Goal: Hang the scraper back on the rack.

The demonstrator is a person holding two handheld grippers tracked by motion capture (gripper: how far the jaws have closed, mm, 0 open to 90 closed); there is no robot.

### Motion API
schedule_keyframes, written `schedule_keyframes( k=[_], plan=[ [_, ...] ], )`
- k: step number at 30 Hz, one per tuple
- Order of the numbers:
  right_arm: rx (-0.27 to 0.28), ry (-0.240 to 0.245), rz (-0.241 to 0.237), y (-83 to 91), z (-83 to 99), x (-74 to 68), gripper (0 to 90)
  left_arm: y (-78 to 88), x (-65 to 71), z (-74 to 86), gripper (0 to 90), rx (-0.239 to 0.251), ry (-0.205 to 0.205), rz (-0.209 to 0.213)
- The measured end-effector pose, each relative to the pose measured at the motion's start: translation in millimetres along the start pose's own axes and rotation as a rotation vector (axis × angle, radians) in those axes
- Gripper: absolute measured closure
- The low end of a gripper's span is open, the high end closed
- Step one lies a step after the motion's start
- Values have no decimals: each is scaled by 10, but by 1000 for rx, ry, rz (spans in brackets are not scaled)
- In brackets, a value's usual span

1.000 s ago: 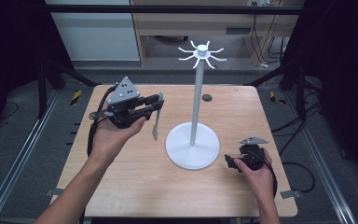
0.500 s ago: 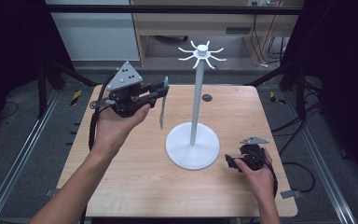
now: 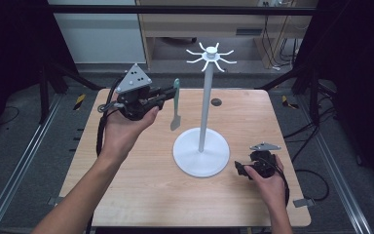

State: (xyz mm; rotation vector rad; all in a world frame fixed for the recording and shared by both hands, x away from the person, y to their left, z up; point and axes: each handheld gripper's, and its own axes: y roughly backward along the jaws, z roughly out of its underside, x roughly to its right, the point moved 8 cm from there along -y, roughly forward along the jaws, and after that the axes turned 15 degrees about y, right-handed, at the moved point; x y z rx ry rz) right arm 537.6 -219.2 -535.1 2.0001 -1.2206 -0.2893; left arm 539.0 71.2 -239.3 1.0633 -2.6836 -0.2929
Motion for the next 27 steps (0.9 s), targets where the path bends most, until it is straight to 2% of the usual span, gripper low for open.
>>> schedule_keyframes(
  k=[5,11,19,27],
  plan=[
    [2,-6,0,8,10,5,77,0,47,-51,838,11,-13,-2],
    [4,-5,-1,11,5,3,77,1,41,-94,838,22,-4,-13],
    [3,-5,-1,8,4,5,77,9,97,-256,838,49,-4,-30],
    [5,-10,-6,17,3,3,77,-36,122,-329,838,49,-11,-44]
  ],
)
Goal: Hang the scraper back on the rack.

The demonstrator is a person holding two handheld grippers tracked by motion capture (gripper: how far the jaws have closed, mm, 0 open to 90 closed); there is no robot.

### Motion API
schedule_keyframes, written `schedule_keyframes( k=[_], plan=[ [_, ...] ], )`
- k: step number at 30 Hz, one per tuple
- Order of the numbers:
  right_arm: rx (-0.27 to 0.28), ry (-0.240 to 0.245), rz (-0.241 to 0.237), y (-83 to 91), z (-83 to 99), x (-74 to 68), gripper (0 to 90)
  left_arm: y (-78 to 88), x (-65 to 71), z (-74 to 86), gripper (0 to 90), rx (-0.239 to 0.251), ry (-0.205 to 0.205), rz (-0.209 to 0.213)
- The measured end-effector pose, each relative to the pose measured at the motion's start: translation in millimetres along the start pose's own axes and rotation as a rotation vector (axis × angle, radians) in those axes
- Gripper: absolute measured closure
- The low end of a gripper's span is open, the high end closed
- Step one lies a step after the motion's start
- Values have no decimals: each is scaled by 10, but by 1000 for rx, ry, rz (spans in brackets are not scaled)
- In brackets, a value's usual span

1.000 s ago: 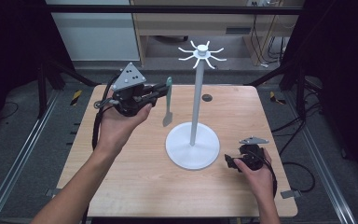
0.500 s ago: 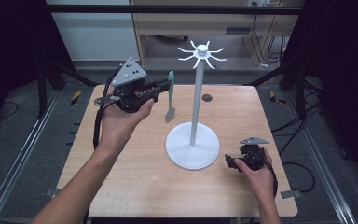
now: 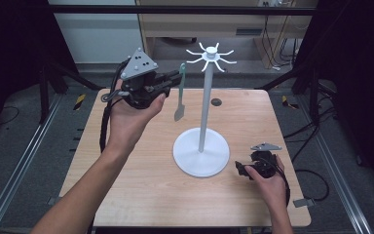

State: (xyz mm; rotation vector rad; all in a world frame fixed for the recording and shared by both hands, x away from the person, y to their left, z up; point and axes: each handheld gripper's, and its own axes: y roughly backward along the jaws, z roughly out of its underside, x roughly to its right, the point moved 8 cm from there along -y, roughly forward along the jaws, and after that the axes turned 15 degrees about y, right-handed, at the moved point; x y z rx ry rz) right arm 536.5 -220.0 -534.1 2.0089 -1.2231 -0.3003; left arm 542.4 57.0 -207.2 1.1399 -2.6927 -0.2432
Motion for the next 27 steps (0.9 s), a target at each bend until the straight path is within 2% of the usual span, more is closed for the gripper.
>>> schedule_keyframes(
  k=[13,27],
  plan=[
    [-1,4,2,-4,0,0,77,-11,5,-73,838,12,-1,-7],
    [-2,2,2,-5,0,-3,77,-43,-86,-113,838,12,6,-31]
  ],
)
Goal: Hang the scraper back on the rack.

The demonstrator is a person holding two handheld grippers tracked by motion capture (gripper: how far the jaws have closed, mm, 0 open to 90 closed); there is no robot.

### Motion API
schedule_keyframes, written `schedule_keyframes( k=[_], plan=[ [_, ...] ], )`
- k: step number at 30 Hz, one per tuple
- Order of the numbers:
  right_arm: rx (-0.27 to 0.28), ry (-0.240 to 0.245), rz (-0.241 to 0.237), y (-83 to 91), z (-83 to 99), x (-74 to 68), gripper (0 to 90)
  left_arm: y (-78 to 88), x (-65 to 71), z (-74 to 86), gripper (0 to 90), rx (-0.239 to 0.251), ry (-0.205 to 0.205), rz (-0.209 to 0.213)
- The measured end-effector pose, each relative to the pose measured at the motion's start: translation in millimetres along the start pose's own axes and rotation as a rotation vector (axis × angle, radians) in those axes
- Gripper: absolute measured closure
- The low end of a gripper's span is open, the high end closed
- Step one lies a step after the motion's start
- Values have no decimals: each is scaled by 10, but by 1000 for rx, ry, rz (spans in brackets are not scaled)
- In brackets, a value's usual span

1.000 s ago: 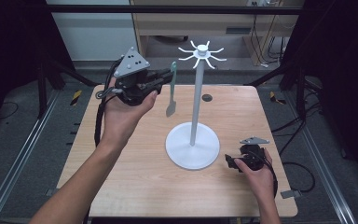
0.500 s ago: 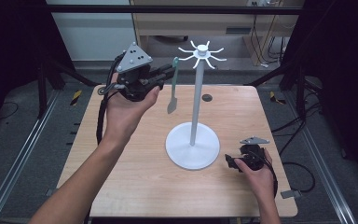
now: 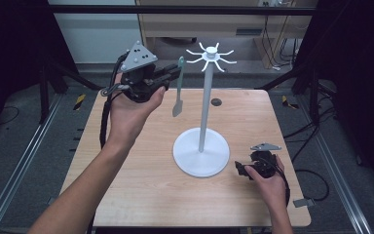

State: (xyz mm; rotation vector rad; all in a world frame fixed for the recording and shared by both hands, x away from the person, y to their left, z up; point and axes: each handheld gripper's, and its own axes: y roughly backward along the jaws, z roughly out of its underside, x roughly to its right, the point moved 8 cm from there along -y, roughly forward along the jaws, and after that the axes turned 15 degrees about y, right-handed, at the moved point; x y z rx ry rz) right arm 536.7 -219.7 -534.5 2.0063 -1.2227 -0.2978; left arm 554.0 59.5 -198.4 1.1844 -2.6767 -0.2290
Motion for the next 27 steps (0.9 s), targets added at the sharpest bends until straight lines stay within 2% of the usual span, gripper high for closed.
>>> schedule_keyframes(
  k=[7,13,20,27],
  plan=[
    [4,0,1,8,4,4,77,-120,-106,-62,838,3,12,-18],
    [3,-5,-1,10,7,2,77,-231,-130,-104,838,4,10,-30],
    [3,-6,-1,14,9,3,77,-262,-160,-141,838,9,13,-43],
    [4,-6,-1,14,8,3,77,-309,-193,-112,838,-7,15,-46]
  ],
)
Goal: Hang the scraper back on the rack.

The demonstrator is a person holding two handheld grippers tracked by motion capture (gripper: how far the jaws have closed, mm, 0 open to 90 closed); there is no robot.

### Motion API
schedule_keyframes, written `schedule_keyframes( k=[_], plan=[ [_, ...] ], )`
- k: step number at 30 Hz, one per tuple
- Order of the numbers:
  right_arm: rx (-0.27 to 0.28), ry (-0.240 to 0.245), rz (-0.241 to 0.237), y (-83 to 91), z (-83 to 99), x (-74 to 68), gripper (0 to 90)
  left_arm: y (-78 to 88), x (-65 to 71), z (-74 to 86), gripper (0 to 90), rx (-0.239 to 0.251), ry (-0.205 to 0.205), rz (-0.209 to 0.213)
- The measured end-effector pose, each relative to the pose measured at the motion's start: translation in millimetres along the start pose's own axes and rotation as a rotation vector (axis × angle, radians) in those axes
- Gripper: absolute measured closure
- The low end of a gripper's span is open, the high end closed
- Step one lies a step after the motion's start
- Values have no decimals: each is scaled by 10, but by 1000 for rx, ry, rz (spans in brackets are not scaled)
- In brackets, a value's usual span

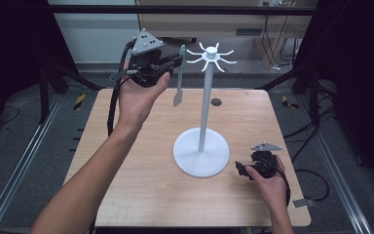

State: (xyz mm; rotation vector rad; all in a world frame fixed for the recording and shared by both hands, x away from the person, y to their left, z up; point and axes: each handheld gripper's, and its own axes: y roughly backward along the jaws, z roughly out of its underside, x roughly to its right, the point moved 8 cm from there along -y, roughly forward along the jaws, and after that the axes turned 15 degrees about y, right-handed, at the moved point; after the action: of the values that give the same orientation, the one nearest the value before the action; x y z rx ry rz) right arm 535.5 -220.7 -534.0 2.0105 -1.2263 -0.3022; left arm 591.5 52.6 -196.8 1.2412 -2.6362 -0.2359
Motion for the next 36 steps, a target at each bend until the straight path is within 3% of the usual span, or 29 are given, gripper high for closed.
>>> schedule_keyframes(
  k=[21,36],
  plan=[
    [-3,0,0,-2,5,3,77,-62,169,76,838,-4,-9,39],
    [-3,1,-2,-3,3,-1,77,-43,184,107,817,9,10,62]
  ],
)
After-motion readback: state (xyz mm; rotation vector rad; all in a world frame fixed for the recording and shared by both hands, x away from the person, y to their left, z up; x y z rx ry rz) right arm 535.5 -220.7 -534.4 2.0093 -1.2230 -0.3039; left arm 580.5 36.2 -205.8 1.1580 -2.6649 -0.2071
